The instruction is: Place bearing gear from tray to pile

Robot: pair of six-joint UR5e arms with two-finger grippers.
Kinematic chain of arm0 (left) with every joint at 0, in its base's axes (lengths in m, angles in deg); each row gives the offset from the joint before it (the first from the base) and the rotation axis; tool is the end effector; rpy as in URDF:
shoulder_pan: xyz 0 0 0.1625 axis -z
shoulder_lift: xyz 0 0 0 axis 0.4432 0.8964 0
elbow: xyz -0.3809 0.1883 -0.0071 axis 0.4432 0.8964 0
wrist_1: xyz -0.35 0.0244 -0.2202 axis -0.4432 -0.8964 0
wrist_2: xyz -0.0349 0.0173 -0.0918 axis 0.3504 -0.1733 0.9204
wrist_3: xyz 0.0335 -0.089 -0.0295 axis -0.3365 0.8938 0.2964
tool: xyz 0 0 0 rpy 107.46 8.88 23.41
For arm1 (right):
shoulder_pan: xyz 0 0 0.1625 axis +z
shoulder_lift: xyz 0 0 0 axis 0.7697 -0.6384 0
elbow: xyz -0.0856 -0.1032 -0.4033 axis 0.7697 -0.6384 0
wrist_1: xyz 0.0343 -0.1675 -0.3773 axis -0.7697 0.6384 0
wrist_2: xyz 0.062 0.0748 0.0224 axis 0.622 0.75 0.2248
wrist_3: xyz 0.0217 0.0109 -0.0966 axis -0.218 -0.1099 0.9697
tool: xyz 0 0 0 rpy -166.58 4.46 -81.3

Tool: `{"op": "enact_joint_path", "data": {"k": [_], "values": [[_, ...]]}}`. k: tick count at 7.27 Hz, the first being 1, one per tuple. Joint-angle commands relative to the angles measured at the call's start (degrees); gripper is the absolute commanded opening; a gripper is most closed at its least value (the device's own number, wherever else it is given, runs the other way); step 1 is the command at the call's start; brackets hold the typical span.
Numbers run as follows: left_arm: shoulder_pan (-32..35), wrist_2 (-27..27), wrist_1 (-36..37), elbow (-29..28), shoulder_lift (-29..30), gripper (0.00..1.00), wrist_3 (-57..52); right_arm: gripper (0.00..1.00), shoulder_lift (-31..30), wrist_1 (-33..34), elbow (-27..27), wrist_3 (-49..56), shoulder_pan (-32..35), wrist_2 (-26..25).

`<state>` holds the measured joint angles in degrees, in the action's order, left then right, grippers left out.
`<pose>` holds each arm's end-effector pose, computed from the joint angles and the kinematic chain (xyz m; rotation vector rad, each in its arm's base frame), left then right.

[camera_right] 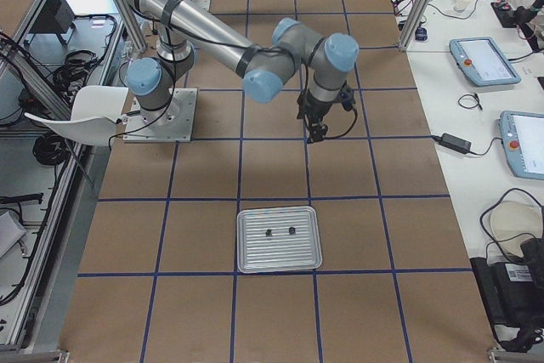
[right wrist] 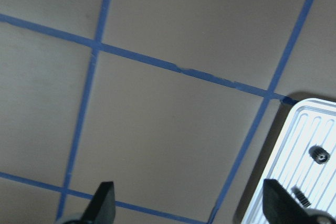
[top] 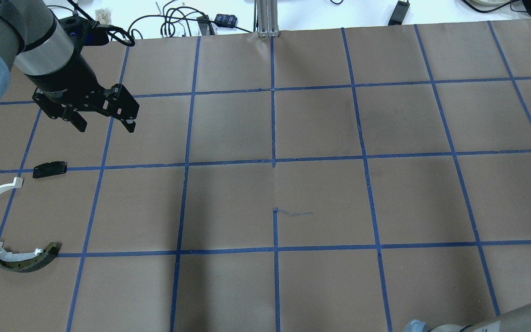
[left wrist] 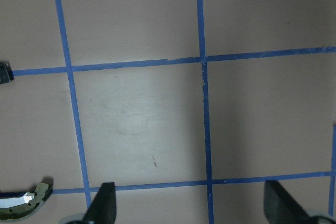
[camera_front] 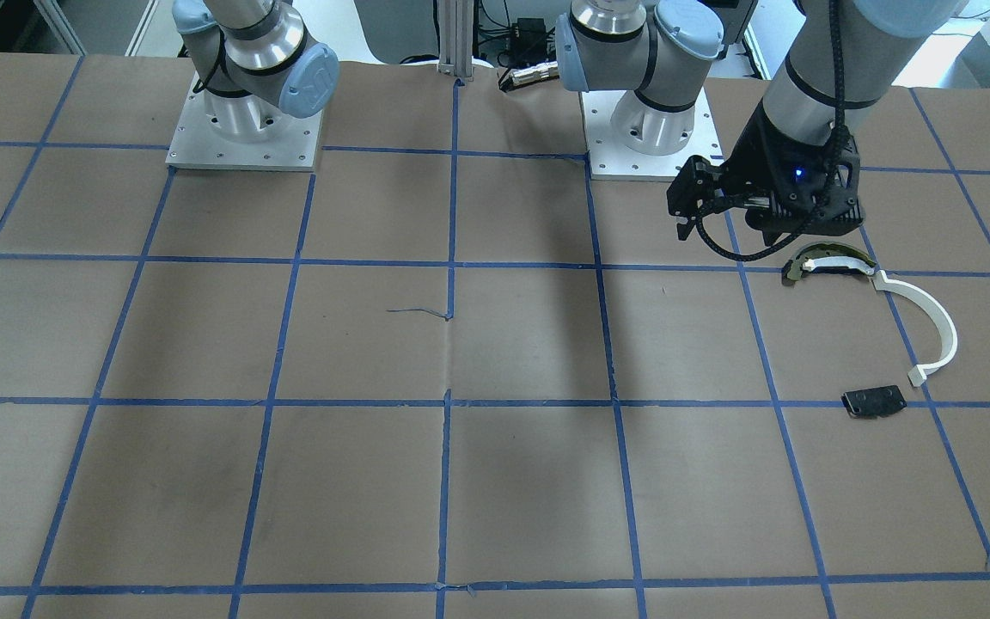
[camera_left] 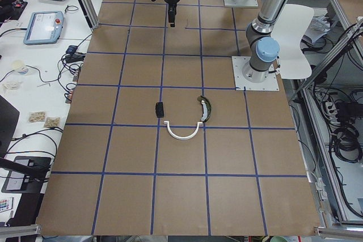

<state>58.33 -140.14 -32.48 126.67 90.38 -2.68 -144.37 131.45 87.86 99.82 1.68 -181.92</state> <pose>-0.0861 -0.4928 0.4638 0.0960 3.1303 0.0717 -0.2686 -0.5392 0.3424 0.5571 -3.0595 -0.2435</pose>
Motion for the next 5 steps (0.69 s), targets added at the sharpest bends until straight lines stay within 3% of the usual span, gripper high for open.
{"op": "enact_joint_path", "data": {"k": [1, 3, 5], "values": [[-0.09, -0.03, 0.09, -0.05, -0.03, 1.00, -0.02, 1.00, 5.14, 12.13, 5.46, 24.66, -11.53, -0.31], [-0.09, -0.03, 0.00, 0.04, 0.05, 1.00, -0.02, 1.00, 11.03, 24.21, 7.05, 40.58, -15.17, -0.56], [-0.09, -0.03, 0.00, 0.04, -0.03, 1.00, -0.02, 0.99, 14.65, 27.80, 7.14, 47.59, -19.28, -0.13]]}}
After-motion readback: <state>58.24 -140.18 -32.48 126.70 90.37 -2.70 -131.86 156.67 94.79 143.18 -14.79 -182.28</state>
